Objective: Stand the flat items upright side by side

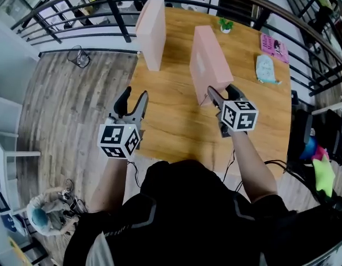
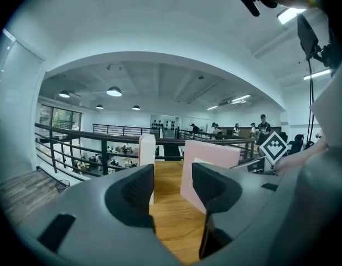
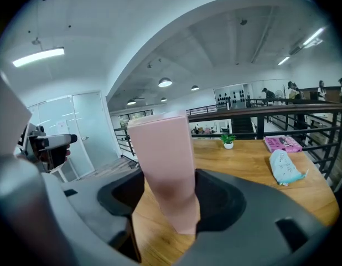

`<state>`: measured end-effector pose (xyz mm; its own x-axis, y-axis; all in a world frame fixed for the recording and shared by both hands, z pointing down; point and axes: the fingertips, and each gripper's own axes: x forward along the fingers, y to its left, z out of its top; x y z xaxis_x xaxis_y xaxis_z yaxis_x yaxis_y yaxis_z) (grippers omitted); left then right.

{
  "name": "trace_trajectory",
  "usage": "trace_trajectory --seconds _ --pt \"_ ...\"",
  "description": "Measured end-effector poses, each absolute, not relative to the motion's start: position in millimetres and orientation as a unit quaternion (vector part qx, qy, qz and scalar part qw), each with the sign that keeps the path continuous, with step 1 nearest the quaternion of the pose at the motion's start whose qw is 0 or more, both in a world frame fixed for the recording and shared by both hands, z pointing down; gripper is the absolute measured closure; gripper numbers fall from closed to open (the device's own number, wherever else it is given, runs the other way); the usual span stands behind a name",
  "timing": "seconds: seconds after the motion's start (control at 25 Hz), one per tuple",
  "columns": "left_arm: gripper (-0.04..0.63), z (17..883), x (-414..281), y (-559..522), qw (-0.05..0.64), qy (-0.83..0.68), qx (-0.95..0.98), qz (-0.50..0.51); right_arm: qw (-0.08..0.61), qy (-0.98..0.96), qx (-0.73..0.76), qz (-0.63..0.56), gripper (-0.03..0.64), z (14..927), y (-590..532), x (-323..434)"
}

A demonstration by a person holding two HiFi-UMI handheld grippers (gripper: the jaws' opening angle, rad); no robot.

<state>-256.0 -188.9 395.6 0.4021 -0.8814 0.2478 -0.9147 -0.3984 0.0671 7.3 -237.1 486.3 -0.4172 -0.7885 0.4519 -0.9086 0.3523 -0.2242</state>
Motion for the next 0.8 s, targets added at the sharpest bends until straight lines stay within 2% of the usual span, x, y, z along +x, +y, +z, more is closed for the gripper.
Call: trace_trajectory --seconds 0.8 --pt "0.362 402.4 -413.6 -182.9 0.083 -0.583 0.802 0.100 0.105 -0.764 0.571 0.281 0.304 489.0 -344.2 -136.2"
